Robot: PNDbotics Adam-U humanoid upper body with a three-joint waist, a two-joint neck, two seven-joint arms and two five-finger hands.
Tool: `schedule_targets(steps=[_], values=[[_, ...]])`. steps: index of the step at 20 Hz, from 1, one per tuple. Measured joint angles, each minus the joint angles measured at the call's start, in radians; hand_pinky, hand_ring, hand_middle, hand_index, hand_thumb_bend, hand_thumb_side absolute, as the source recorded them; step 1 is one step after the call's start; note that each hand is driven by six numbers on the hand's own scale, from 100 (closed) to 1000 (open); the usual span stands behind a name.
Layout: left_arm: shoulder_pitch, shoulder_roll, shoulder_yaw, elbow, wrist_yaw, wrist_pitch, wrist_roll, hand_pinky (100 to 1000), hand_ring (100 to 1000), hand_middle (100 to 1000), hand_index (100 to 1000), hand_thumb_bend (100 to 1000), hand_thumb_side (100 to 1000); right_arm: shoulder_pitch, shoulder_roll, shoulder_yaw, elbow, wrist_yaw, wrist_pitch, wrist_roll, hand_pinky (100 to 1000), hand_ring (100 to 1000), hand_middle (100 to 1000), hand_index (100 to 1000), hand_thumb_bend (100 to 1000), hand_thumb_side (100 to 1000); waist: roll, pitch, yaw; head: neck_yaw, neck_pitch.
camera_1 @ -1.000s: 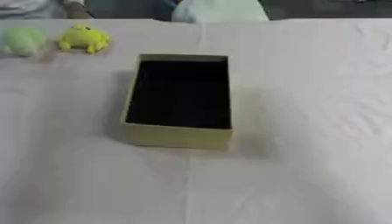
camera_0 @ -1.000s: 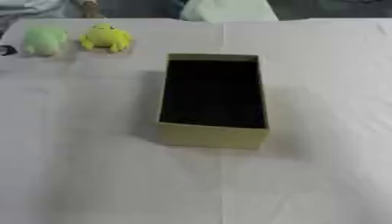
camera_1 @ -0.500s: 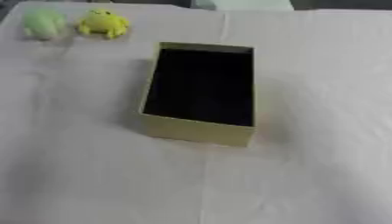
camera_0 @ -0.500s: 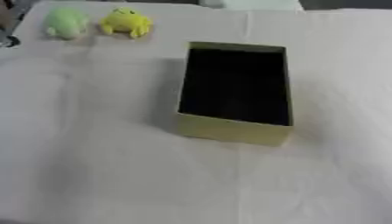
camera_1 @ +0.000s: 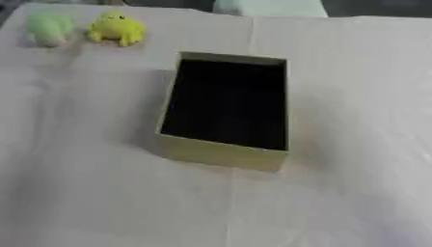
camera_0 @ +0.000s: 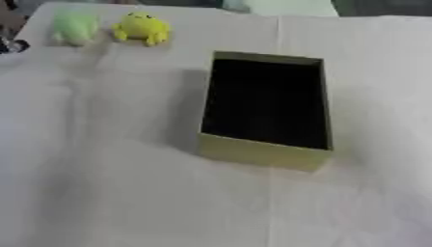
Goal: Pick up objects on the table and place them in the box.
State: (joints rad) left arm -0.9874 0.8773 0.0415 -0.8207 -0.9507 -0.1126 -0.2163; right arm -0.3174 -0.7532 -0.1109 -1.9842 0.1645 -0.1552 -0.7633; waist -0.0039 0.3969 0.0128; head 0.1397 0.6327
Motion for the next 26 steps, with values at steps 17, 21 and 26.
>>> schedule_targets(steps=[17,21,26], values=[[-0.025,-0.023,-0.001,-0.001,-0.001,-0.010,0.022,875,897,959,992,509,154,-0.008,0.000,0.000,0.000,0.000,0.000,-0.004,774,731,696,781,100,996,0.014,0.038,-0.015,0.008,-0.037],[-0.032,-0.025,-0.001,-0.006,-0.004,-0.015,0.011,875,898,964,992,499,149,-0.008,0.000,0.000,0.000,0.000,0.000,-0.005,774,731,696,781,100,996,0.015,0.042,-0.020,0.008,-0.047],[-0.035,-0.027,-0.001,-0.006,-0.015,-0.018,0.005,875,898,962,991,480,141,-0.009,0.000,0.000,0.000,0.000,0.000,-0.006,774,731,696,781,100,996,0.017,0.044,-0.030,0.008,-0.064]])
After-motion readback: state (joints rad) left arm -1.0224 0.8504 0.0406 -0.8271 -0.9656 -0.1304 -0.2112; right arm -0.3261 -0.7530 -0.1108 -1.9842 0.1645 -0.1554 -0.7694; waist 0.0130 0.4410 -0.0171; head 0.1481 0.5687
